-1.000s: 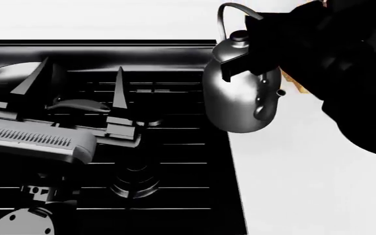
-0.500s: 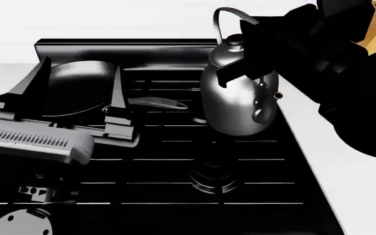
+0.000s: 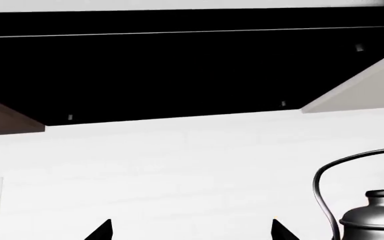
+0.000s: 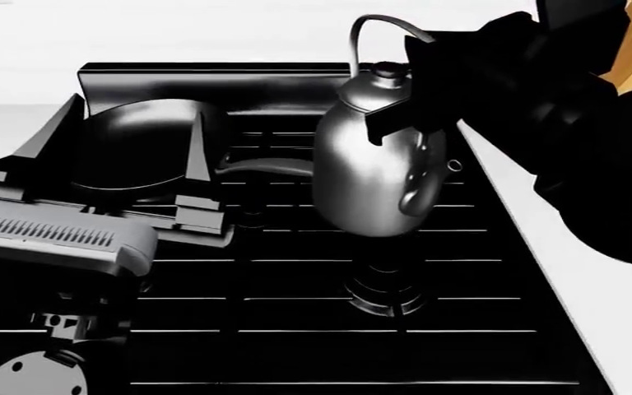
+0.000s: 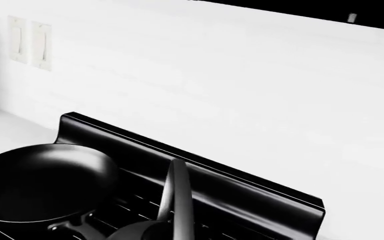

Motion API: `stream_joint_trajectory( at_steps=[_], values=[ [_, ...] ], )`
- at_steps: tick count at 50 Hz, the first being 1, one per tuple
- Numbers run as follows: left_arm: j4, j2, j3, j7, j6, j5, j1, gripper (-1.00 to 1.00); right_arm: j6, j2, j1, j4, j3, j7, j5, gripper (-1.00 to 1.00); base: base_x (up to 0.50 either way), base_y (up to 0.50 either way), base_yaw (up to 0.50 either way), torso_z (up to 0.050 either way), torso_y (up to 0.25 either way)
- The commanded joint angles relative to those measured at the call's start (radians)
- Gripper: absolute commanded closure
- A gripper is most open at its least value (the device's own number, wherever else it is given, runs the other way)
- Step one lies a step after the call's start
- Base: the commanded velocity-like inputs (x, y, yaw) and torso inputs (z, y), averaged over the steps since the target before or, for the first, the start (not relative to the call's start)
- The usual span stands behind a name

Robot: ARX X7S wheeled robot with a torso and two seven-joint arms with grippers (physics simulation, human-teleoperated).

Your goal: Pick the kettle from the counter and place it on a stove burner. Then turn the burner on.

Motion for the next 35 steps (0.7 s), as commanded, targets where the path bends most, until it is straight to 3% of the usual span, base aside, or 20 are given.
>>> stream_joint_trajectory(
  at_steps=[1,35],
  values=[
    [0.004,-0.005,0.000,-0.005,-0.001,-0.006,-0.002,-1.00,-0.014,0.000,-0.015,-0.006,0.004,-0.011,-0.026,1.00,0.00,0.00,0.00,0.000,0.000],
    [0.005,-0.017,0.011,-0.021,0.004,-0.013,-0.001,-1.00,-0.038,0.064,-0.125,-0.063,0.004,-0.021,0.004,1.00,0.00,0.00,0.00,0.000,0.001]
  ],
)
